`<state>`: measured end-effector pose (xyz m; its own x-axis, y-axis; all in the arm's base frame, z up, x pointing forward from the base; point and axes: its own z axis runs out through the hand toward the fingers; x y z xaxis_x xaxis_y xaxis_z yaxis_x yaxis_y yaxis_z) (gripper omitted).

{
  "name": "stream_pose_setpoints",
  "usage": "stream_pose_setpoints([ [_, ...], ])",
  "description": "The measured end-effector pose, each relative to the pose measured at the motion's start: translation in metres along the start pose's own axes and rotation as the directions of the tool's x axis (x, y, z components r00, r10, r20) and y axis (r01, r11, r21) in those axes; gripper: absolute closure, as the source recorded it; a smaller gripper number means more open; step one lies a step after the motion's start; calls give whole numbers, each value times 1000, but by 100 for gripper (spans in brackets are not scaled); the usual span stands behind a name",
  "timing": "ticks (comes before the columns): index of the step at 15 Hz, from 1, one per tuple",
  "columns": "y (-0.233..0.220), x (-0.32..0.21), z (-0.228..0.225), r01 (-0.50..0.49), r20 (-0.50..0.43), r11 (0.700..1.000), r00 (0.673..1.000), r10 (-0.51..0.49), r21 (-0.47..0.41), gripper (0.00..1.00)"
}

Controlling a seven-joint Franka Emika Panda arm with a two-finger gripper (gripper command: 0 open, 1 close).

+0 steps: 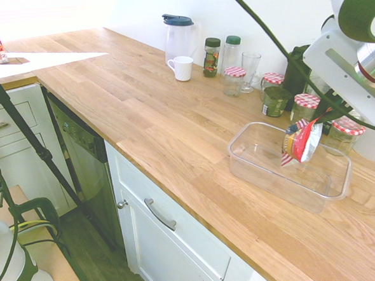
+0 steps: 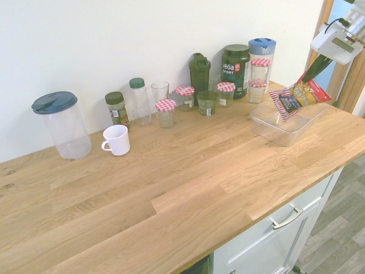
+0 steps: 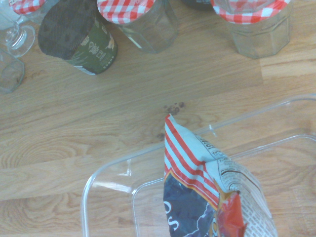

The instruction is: Put the chip bag into the container

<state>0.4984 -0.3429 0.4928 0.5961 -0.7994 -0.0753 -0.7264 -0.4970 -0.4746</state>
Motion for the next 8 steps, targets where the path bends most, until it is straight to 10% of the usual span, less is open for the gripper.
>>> stream_pose_setpoints([
  [4,19,3,15,-3,12,1000,1000,3,-7,100],
  [5,23,3,19,1,16,1000,1000,-1,-10,0],
  [8,32,5,35,0,31,999,1000,1,-36,0],
])
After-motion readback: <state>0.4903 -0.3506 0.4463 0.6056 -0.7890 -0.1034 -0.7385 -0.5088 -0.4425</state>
